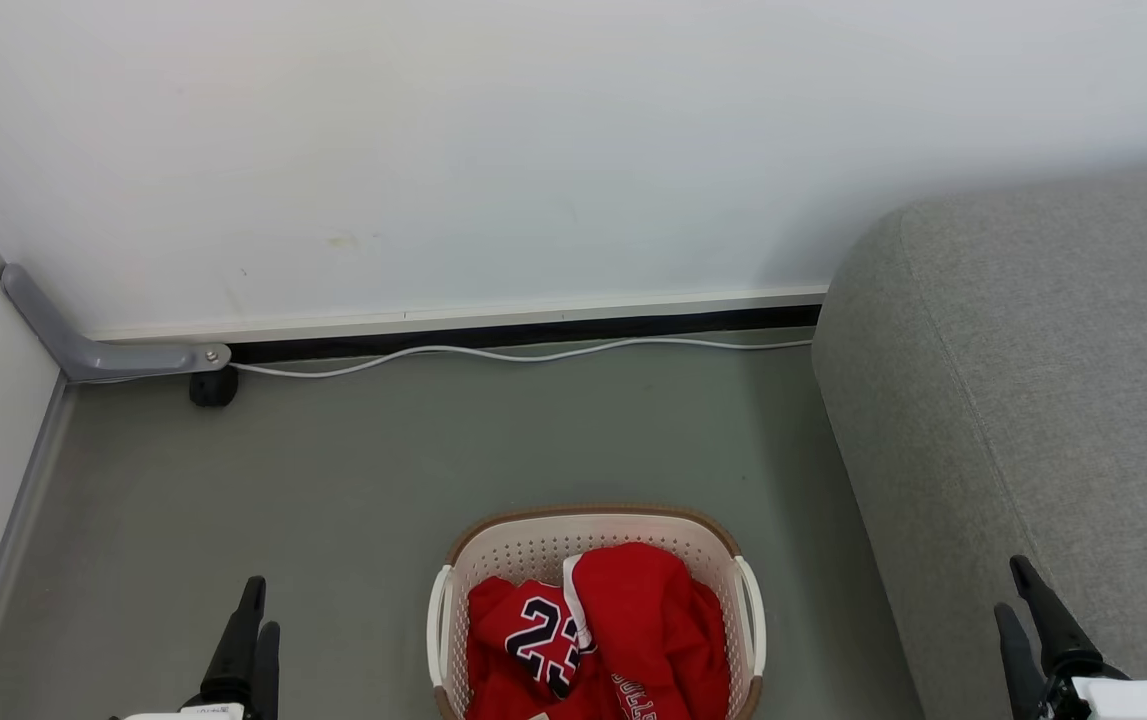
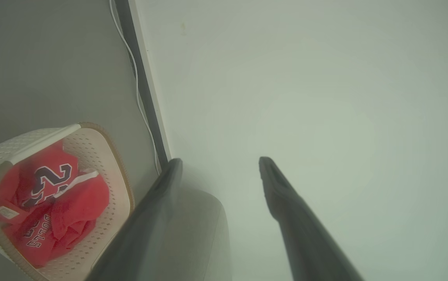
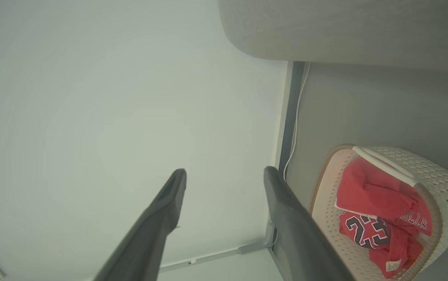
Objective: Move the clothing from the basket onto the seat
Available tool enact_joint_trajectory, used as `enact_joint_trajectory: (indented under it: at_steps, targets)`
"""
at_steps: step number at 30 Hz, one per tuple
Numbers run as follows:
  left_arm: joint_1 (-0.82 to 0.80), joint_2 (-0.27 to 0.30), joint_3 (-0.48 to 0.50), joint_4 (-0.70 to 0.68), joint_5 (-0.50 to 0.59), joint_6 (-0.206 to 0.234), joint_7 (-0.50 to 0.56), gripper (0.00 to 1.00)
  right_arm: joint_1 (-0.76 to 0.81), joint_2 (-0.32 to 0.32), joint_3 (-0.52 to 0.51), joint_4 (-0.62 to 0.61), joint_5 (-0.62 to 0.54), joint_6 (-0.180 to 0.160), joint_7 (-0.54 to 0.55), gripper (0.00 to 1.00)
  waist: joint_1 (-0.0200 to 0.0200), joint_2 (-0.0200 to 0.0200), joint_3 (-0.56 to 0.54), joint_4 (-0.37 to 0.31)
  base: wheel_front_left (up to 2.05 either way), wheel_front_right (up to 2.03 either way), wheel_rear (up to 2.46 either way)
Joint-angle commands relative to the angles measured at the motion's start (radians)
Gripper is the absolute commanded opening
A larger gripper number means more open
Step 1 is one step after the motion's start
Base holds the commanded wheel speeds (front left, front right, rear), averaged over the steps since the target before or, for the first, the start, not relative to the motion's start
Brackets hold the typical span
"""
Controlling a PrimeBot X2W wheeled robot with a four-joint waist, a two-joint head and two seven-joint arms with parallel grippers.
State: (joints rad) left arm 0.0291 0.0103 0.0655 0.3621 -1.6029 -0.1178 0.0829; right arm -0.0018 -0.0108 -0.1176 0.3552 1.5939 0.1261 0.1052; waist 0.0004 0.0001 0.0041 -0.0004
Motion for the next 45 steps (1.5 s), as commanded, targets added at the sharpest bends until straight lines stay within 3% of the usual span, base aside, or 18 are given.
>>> enact_joint_trajectory:
  at_steps: [1, 17, 28, 45]
  targets:
    - [-0.051, 0.011, -0.002, -0.027, 0.009, -0.003, -0.009, 1.0, -0.046, -0.024, 0.007, -0.035, -0.009, 0.003, -0.001, 1.0, -0.0001, -0.0001, 0.002, 0.0, 0.0, 0.0, 0.0]
    - [-0.091, 0.014, -0.019, -0.026, 0.091, -0.005, -0.053, 1.0, -0.095, -0.079, 0.073, -0.044, -0.046, 0.003, -0.052, 1.0, -0.0004, -0.0001, 0.01, -0.002, 0.0, 0.0, 0.0]
    - [-0.123, 0.017, -0.022, -0.023, 0.256, -0.005, -0.086, 1.0, -0.15, -0.141, 0.158, -0.029, -0.127, 0.004, -0.108, 1.0, -0.0004, -0.0001, 0.017, -0.005, 0.0, 0.0, 0.0]
    - [-0.154, 0.022, -0.063, -0.043, 0.556, 0.05, -0.135, 1.0, -0.205, -0.194, 0.223, -0.015, -0.338, 0.004, -0.158, 1.0, -0.0004, -0.0001, 0.028, -0.009, 0.0, 0.0, 0.0]
